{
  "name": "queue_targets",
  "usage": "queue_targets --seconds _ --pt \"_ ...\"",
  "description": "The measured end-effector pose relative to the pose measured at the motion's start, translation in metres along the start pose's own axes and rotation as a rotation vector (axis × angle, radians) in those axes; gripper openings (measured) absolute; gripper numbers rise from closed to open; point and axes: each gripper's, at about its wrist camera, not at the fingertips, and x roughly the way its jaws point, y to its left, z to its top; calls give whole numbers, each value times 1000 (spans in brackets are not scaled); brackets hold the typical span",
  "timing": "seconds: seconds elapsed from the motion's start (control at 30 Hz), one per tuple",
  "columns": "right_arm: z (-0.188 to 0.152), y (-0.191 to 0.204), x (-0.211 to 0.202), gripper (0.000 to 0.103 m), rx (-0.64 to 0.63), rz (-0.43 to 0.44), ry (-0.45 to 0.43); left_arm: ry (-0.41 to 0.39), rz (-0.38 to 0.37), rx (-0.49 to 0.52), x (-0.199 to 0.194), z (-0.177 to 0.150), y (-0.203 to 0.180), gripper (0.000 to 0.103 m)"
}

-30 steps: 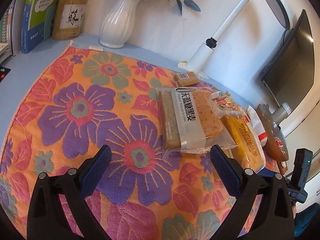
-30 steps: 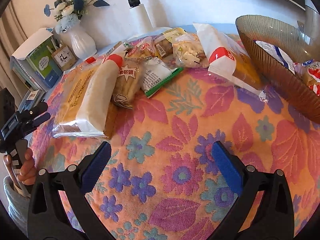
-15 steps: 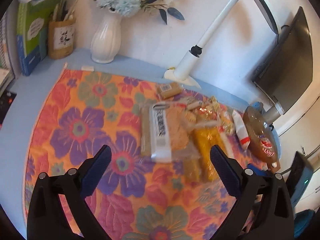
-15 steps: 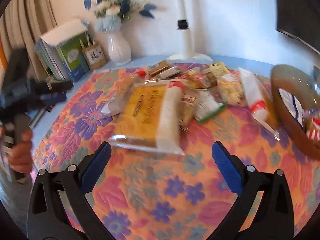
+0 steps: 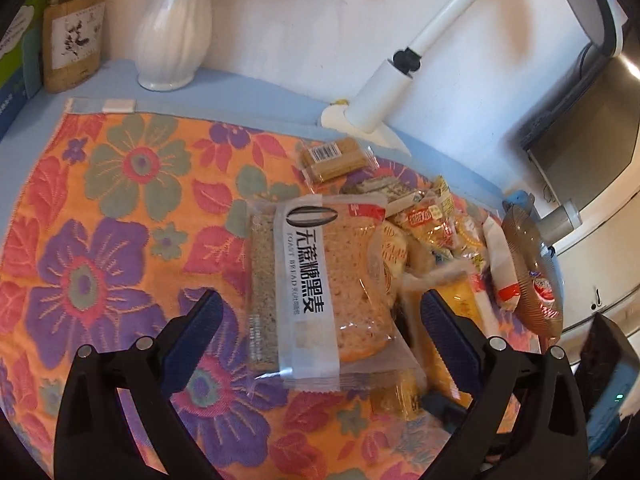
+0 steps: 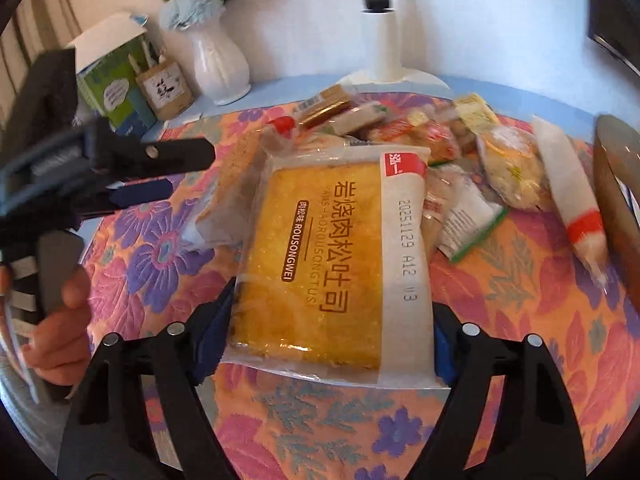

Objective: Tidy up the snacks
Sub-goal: 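Grasp the bagged rye toast with left tool while right tool grasps the yellow floss toast bag, then carry both toast bags over the glass bowl with both tools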

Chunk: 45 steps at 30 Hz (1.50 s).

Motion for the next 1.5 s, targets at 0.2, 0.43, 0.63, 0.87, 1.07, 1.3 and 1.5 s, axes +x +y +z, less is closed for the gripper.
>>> queue_targets --seconds 0.2,0.43,0.63,0.87,1.07,1.3,1.5 --pt "-38 -48 -33 80 139 26 -17 12 41 30 33 -2 -8 98" --pt "-84 -86 -48 80 197 -43 -14 -37 89 86 45 -9 -16 96" --pt "-83 -78 -44 96 176 -40 -6 -59 52 64 37 -14 -10 80" --pt "-70 -81 -39 92 172 -48 58 -79 115 134 11 -28 -22 75" --pt "-76 -75 -42 79 117 -120 65 -162 79 207 -48 -65 -38 75" --pt "-93 -75 -63 75 184 37 33 -199 72 262 -72 -84 -61 75" --pt "-103 -108 -86 75 359 420 -4 -181 9 312 -71 -89 -94 75"
